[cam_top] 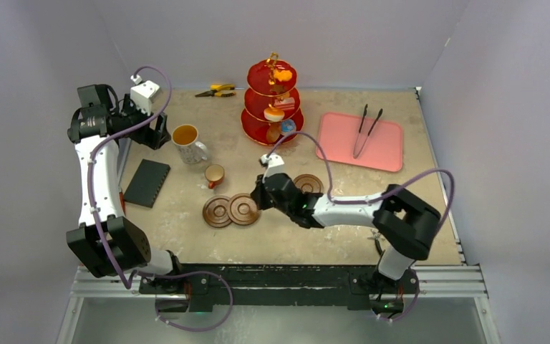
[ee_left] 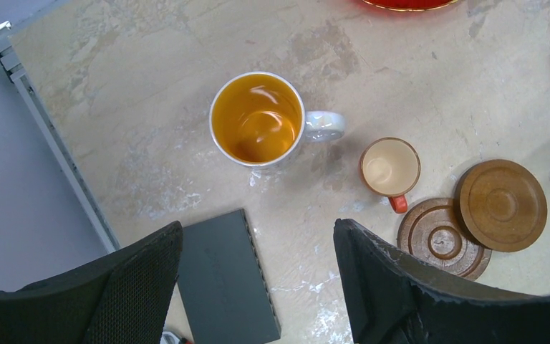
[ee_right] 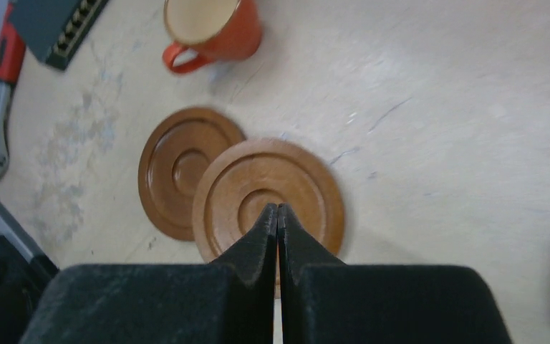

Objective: Serve the afternoon tea
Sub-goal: Move the coaster to the center of the board.

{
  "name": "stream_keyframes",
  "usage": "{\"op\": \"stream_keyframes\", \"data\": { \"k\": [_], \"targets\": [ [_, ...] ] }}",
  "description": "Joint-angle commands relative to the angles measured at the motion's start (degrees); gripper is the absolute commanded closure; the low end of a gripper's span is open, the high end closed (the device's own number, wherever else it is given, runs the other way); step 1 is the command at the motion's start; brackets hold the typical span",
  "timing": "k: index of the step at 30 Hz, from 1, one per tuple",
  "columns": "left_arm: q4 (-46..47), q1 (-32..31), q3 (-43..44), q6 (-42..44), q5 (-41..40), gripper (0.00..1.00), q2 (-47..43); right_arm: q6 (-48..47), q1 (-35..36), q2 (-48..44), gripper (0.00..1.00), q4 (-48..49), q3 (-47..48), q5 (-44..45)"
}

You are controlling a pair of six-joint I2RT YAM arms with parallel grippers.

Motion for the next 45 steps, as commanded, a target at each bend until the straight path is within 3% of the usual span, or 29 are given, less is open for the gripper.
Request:
{"op": "stream_keyframes", "data": {
  "k": [1,9,15,28,38,41,43,45],
  "targets": [
    [1.52,0.24,2.20,-1.63,1.25,0.24,0.06,-3.85,3.17,5.02,1.00,8.98,3.33,-6.12],
    [1.55,0.24,2.70,-1.21,0.23,0.24,-0.17,-4.88,3.84,11.60,1.00,9.59,5.69,-10.27],
    [1.51,0.21,2.77,-0.79,0.43,0.24,-0.22,-1.91,3.47,14.48,1.00,2.57,5.40,-8.73],
    [1.47,0.29,3.00,-0.56,1.12,0.24,0.23,-1.01,-5.45,8.31,1.00,0.69,-1.69,-3.51],
    [1.74,0.29,3.38,-1.06,1.36,0.24,0.42,-1.93,-6.01,9.94,1.00,0.13,0.92,-3.29],
    [1.71,0.29,3.62,-1.43,1.30,0.24,0.42,-2.03,-4.92,6.58,1.00,0.84,1.52,2.87],
    [1.79,0.22,3.75,-1.73,1.23,0.24,0.46,-3.61,-1.87,2.57,0.80,2.86,1.54,6.93],
    [1.99,0.26,3.62,-1.91,1.27,0.24,0.45,-4.53,0.37,1.93,0.69,2.00,4.71,8.68]
  ]
}}
